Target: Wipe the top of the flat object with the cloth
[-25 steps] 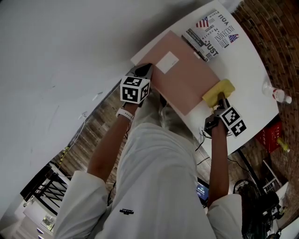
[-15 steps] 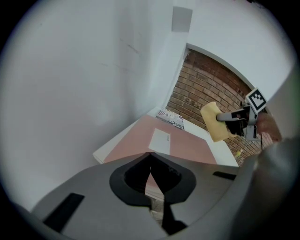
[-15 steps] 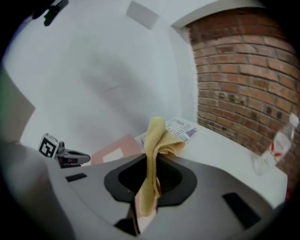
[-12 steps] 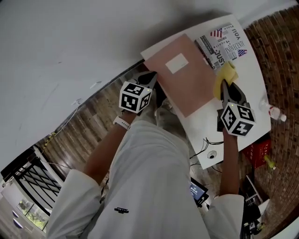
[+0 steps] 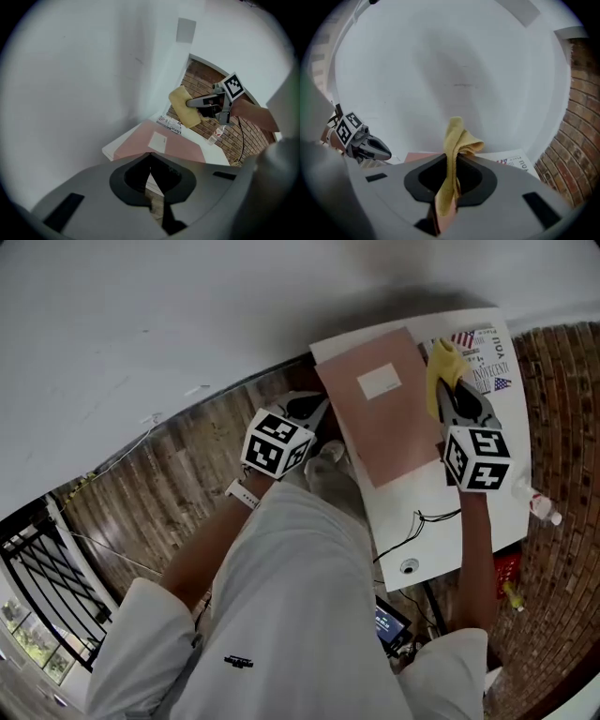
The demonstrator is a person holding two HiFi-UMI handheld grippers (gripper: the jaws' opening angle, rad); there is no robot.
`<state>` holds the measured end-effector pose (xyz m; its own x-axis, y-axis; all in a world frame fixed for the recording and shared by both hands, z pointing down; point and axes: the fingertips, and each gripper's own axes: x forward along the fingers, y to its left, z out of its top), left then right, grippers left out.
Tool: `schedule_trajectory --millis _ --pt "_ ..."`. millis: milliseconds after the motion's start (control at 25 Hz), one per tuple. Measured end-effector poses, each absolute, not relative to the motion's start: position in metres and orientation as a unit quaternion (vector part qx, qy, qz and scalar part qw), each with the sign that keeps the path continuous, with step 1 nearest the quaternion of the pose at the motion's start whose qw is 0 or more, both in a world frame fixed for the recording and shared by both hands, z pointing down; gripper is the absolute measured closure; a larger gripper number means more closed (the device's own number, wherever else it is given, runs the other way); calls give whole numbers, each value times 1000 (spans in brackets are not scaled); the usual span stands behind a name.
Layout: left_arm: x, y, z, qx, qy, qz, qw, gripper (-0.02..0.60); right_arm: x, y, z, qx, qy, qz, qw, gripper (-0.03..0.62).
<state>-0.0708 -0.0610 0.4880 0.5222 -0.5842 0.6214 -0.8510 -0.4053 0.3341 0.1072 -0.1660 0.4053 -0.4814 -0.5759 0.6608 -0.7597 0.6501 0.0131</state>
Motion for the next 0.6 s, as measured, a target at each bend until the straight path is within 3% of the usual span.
schedule_trajectory --millis 360,600 --pt "-88 -61 490 798 -458 197 339 565 24 -188 441 252 -881 49 397 536" --pt "-102 -61 499 789 -463 188 357 565 -24 -183 475 136 -869 -78 470 537"
